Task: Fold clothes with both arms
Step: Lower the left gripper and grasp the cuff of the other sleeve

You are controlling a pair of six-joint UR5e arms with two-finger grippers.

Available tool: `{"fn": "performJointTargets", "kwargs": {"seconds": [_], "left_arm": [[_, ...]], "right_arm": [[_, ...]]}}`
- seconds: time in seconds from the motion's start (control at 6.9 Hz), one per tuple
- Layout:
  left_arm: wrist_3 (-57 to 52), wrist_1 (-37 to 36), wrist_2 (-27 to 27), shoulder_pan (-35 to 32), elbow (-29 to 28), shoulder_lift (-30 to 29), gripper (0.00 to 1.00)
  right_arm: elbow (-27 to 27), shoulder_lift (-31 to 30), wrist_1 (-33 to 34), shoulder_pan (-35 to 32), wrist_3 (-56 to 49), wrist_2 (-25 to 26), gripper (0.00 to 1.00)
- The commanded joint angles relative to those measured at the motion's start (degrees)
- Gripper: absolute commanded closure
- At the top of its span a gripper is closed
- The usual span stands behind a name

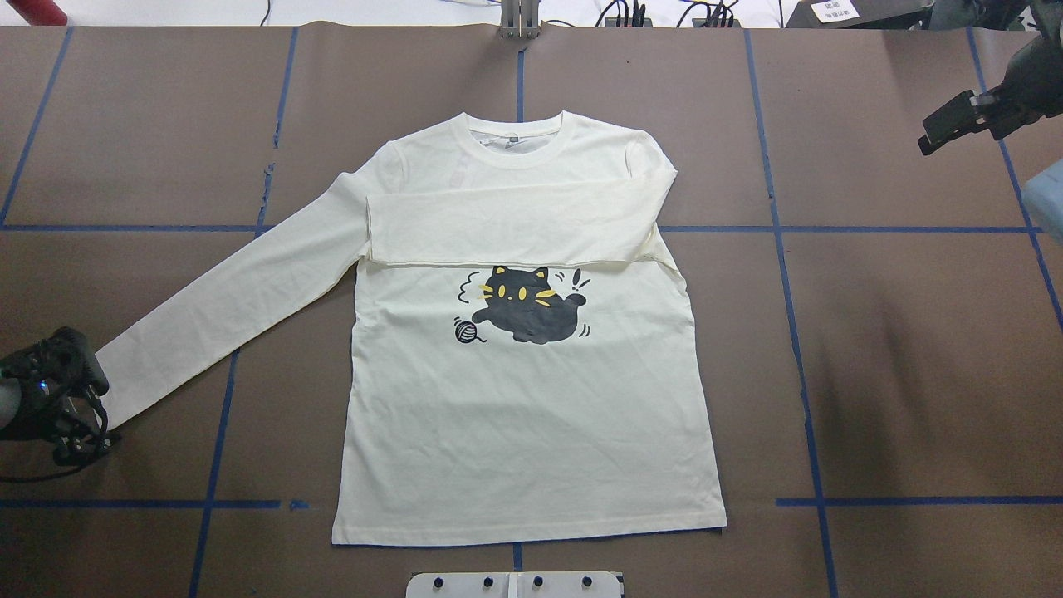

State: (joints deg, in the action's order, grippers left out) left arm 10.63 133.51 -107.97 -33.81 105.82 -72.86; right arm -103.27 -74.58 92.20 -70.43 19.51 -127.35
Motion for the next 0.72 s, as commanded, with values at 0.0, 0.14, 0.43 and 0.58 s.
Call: {"fn": "performJointTargets", "kwargs": {"seconds": [0.0, 0.14, 0.43, 0.58], "left_arm": [[0.0, 0.0, 2.6, 0.1, 0.1, -0.1, 1.0], [0.0, 0.1, 5.1, 0.1, 0.5, -0.1, 1.0], [-0.6, 0.0, 7.0, -0.6, 2.9, -0.4, 1.0], [-0.6, -0.2, 6.7, -0.9, 3.8, -0.9, 1.0]], "right_arm": [[-0.1, 0.0, 0.0, -0.1, 0.0, 0.0, 0.0], [-0.1, 0.0, 0.0, -0.1, 0.0, 0.0, 0.0], [0.0, 0.1, 0.0, -0.3, -0.1, -0.1, 0.0], [0.0, 0.1, 0.0, -0.3, 0.0, -0.1, 0.0]]}}
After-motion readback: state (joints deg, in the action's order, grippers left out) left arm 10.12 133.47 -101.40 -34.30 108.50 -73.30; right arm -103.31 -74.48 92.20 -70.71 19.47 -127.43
